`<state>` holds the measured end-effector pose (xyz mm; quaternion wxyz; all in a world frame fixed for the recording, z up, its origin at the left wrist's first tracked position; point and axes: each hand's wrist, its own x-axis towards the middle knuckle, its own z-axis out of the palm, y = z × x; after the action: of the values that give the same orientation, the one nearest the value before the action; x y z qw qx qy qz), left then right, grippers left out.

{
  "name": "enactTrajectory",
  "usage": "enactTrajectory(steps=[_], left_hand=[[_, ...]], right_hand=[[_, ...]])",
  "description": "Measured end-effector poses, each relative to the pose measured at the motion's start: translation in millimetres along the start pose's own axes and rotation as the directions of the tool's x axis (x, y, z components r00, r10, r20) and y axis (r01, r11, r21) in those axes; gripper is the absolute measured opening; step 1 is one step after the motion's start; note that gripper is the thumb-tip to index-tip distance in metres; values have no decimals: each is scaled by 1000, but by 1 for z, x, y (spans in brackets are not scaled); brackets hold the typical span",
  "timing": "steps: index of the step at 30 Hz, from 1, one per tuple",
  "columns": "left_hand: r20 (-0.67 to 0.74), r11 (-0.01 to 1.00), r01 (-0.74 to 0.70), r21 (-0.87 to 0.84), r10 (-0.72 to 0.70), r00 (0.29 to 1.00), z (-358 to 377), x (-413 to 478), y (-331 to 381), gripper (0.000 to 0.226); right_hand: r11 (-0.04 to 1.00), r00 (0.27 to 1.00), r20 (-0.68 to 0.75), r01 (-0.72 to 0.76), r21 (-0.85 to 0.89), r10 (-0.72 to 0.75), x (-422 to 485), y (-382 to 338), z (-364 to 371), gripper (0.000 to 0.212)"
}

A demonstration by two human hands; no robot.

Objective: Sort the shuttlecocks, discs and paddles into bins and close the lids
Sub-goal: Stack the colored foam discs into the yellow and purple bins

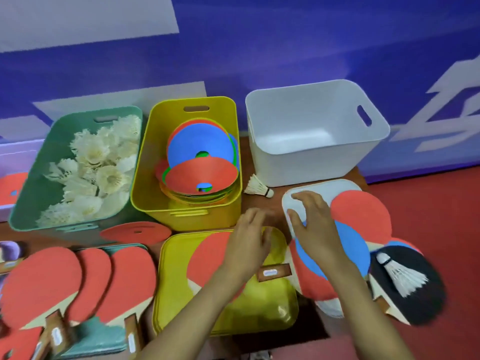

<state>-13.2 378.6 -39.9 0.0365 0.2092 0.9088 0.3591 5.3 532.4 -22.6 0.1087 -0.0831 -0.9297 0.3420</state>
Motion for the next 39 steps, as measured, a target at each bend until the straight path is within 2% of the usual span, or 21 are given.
enactTrajectory(steps=[3, 6, 8, 11, 15, 19, 23, 27, 31, 36, 39], left_hand=[[206, 983, 175, 55, -183, 961, 41, 5, 6, 37], [348, 949, 292, 122, -316, 882, 74, 9, 6, 45], [396, 928, 352, 120, -370, 840, 91, 12, 7, 48], [397, 922, 385, 42, -369, 840, 110, 17, 17, 44], [337, 905, 425, 12, -404, 850, 129, 28, 21, 42], [216, 882, 461, -100, -433, 875, 137, 28, 18, 43], [218, 848, 509, -150, -474, 853, 141, 35, 23, 62], [290, 874, 468, -129, -418, 861, 142, 45, 27, 31], [272, 892, 421, -164, -370, 888, 140, 40, 31, 15], [182, 850, 381, -365, -336, 924, 100, 19, 27, 26], [124, 854, 278, -440, -248, 961, 62, 9, 18, 18]], right_hand=[[982, 976, 129, -165, -95, 176, -12, 51, -5, 36], [920, 905, 238, -290, -263, 353, -21, 91, -3, 48], [879, 852, 295, -325, -348, 432, -27, 111, 0, 54], [850, 791, 359, -357, -386, 495, -35, 125, 6, 61], [848, 793, 361, -340, -407, 491, -41, 128, 12, 62], [852, 819, 323, -334, -403, 474, -45, 130, 14, 61], [856, 821, 317, -347, -384, 475, -44, 131, 14, 61], [862, 834, 295, -354, -364, 467, -46, 132, 14, 64], [900, 872, 239, -385, -204, 427, -47, 131, 11, 64], [929, 924, 94, -366, -53, 369, -39, 117, 10, 66], [939, 940, 128, -330, 96, 318, -29, 100, 10, 77]])
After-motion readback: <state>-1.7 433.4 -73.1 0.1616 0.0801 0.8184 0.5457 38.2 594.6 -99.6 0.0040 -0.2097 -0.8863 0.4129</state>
